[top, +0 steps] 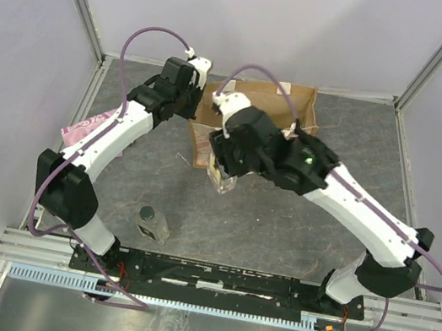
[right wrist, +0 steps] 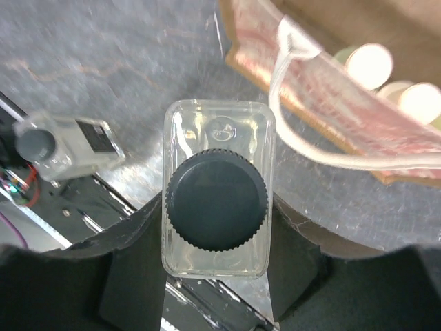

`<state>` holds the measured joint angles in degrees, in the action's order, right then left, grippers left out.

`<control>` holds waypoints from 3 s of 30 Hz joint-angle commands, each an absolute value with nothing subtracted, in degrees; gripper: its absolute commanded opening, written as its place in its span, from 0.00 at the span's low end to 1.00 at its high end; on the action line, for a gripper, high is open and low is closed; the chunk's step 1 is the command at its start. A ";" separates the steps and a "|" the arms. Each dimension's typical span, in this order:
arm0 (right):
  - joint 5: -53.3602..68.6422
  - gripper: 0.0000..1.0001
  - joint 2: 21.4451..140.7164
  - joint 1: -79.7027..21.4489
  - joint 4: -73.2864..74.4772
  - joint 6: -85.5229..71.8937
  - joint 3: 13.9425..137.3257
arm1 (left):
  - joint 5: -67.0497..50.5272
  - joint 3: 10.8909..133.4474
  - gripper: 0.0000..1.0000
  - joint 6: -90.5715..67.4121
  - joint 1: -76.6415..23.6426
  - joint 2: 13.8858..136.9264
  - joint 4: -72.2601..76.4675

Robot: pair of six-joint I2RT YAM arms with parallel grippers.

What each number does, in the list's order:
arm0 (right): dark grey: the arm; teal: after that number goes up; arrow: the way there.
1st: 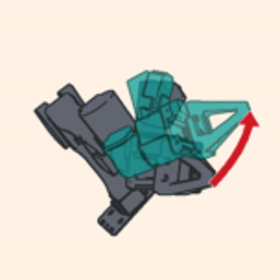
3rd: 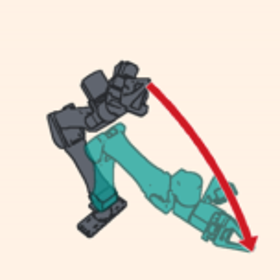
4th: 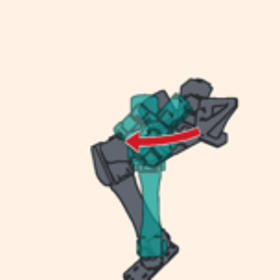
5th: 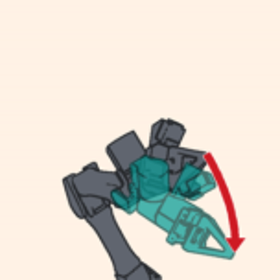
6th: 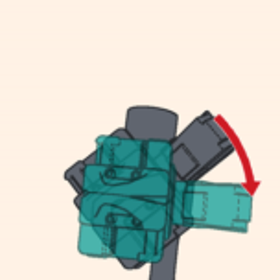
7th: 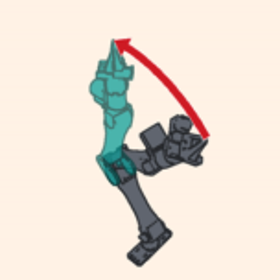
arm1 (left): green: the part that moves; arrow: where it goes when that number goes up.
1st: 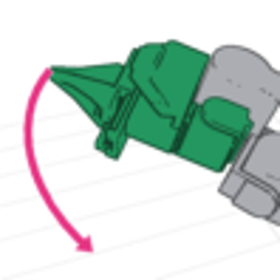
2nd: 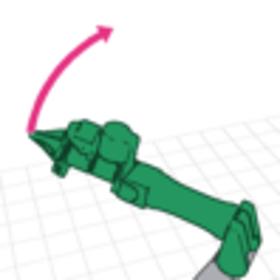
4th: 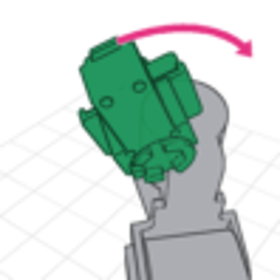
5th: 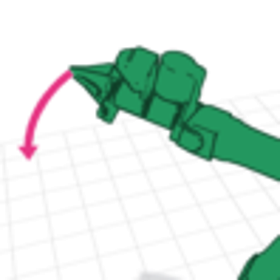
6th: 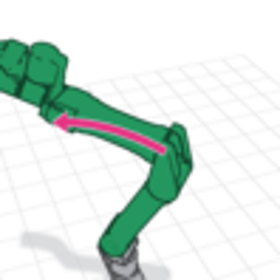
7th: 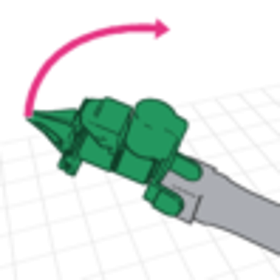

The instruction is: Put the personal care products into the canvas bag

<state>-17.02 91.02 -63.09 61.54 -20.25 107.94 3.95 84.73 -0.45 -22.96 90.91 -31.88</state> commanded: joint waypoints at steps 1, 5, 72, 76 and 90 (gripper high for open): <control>-22.97 0.00 86.81 -61.63 60.01 -19.63 119.41 | 6.24 83.03 0.03 0.97 -22.29 87.44 -29.47; -25.83 0.00 85.83 -60.46 53.05 -14.93 120.79 | 6.20 82.86 0.03 0.42 -22.27 87.39 -28.62; -29.61 0.01 107.00 -46.49 20.85 -20.24 100.54 | 4.92 82.88 0.03 -2.13 -22.31 83.68 -30.54; -31.95 0.01 109.23 -46.49 22.98 -21.30 102.83 | 5.41 82.71 0.03 -1.94 -22.32 83.32 -30.74; -32.29 0.00 114.89 -46.49 27.89 -23.81 105.22 | 5.04 82.27 0.03 -2.20 -22.32 82.68 -30.73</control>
<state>-27.31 114.69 -46.87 27.59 -24.58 100.73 2.90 81.43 -2.13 -22.96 86.72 -31.40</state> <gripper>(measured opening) 0.568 0.051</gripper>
